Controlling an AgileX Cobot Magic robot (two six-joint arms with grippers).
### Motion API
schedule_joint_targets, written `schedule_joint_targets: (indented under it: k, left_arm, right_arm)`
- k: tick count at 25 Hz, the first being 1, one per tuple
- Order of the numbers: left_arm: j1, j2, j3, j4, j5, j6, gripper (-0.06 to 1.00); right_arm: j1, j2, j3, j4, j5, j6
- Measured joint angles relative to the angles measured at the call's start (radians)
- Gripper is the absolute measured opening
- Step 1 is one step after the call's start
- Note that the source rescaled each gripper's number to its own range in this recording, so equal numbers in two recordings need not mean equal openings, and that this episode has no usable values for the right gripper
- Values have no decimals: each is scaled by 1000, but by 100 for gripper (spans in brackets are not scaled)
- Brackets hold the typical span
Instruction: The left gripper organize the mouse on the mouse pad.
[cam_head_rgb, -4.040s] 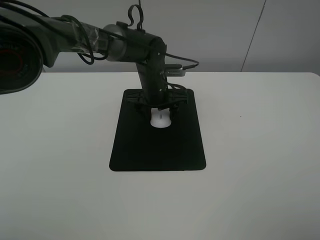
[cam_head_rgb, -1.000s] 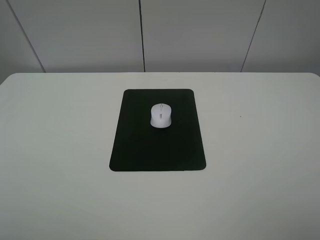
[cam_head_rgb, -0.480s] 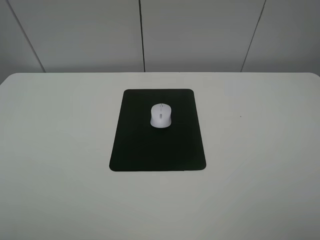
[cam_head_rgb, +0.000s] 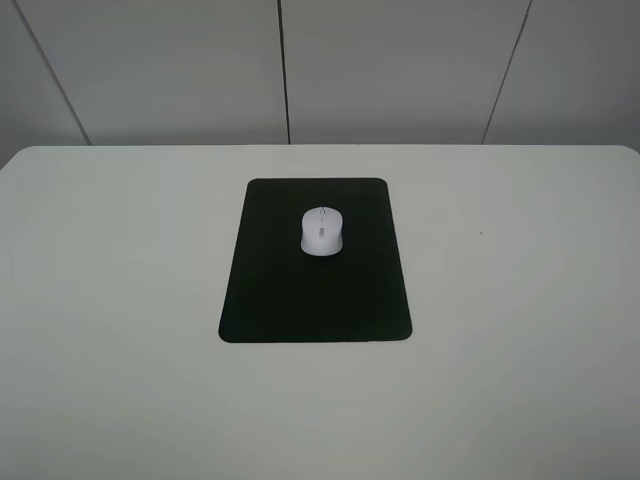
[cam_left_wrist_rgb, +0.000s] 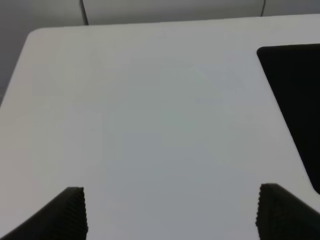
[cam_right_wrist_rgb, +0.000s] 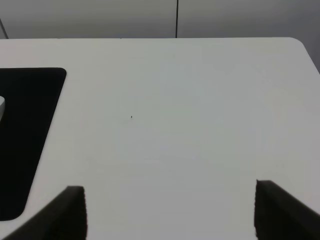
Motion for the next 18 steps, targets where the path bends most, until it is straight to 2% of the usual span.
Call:
schedule_joint_targets:
  k: [18]
  left_arm:
    - [0,0,3,5,-11,6,49]
  right_arm:
    - [0,0,0,0,0,0]
